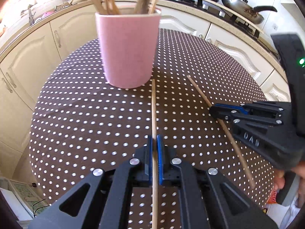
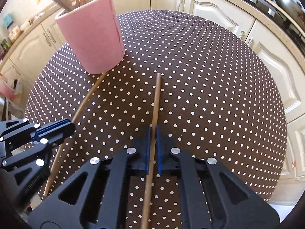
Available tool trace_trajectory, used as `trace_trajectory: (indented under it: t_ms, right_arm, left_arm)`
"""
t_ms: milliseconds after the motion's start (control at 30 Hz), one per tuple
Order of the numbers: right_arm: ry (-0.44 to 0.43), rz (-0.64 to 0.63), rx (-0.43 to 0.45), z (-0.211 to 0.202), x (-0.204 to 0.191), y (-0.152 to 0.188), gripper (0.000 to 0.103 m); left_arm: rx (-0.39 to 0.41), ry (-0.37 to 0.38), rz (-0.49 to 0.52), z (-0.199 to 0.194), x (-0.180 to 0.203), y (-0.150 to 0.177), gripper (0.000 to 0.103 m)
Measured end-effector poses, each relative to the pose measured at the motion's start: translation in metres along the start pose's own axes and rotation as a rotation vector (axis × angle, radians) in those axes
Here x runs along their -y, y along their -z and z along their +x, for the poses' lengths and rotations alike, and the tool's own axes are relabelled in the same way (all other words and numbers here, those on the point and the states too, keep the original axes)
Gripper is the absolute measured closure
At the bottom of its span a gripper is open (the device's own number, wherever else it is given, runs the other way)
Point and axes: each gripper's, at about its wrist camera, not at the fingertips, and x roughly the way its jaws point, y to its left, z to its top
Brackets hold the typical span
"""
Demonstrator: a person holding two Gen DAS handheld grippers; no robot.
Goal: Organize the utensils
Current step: 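Lift the left tool's chopstick over the pink cup while the right tool carries its own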
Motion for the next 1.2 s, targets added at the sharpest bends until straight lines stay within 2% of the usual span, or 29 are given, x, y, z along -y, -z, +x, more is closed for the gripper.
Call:
trace_trajectory:
  t_ms: [100, 433, 700, 833, 1200]
  right_arm:
    - [-0.041, 0.041, 0.052, -0.015, 0.018, 0.002, 0.097]
    - [-0.135, 0.071, 0.258, -0.083, 0.030, -0.005, 0.098]
    - [-0.197, 0.079, 0.449, -0.138, 0.019, -0.030, 0.098]
    - [-0.223, 0.076, 0.543, -0.150, 0.010, -0.050, 0.098]
    - [-0.258, 0.048, 0.804, -0.156, -0.007, -0.102, 0.098]
  left_arm:
    - [0.037, 0.009, -0.019, -0.019, -0.015, 0.007, 0.098]
    - [0.206, 0.042, -0.087, -0.075, -0.052, 0.008, 0.098]
    - [0.390, 0.106, -0.127, -0.103, -0.064, -0.028, 0.098]
    - [0.511, 0.136, -0.120, -0.107, -0.048, -0.056, 0.098]
    - [0.933, 0.115, -0.114, -0.121, -0.031, -0.105, 0.098]
